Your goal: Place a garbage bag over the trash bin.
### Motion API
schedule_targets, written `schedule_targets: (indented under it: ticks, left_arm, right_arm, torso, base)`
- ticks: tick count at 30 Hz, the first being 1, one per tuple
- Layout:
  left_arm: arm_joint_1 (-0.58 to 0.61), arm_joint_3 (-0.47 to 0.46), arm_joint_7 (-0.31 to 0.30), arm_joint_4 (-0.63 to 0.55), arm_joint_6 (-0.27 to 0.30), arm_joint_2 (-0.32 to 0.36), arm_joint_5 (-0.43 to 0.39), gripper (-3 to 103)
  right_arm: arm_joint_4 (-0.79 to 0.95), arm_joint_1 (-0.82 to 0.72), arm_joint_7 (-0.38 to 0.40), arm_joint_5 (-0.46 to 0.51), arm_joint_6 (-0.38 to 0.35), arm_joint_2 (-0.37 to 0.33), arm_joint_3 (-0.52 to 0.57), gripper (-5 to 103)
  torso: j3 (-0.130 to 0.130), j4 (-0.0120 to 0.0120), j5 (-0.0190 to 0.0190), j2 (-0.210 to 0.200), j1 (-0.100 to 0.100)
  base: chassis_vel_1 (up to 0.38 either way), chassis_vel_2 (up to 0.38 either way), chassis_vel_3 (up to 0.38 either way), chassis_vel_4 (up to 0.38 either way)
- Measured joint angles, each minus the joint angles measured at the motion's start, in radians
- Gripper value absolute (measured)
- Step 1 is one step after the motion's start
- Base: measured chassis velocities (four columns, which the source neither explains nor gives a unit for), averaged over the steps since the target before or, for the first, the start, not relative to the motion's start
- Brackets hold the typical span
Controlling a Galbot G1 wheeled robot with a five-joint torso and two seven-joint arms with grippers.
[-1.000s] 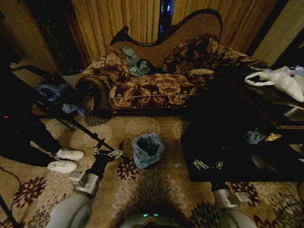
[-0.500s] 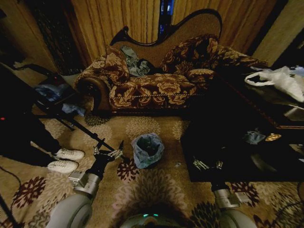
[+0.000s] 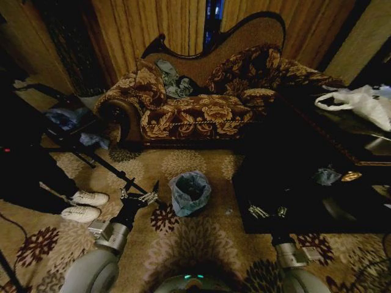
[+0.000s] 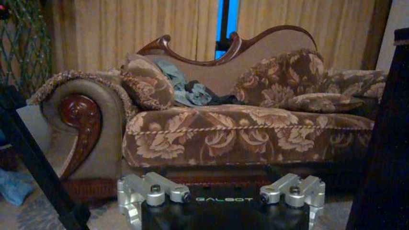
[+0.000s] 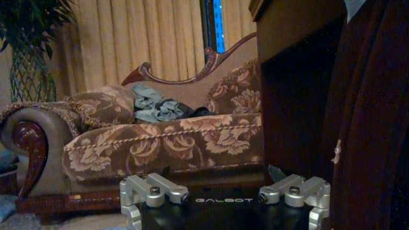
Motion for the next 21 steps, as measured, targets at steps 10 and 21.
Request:
schedule_targets:
  ticks: [10,21]
  left_arm:
    - [0.0,0.0,0.0,0.0,0.0,0.0,0.0,100]
    - [0.0,0.0,0.0,0.0,0.0,0.0,0.0,100]
  right_arm:
    - [0.0,0.0,0.0,0.0,0.0,0.0,0.0,100]
    - [0.0,0.0,0.0,0.0,0.0,0.0,0.0,100]
  torso:
    - [0.0,0.0,0.0,0.0,0.0]
    - [0.0,0.0,0.0,0.0,0.0]
  base:
    - [0.0,0.0,0.0,0.0]
    - [0.0,0.0,0.0,0.0]
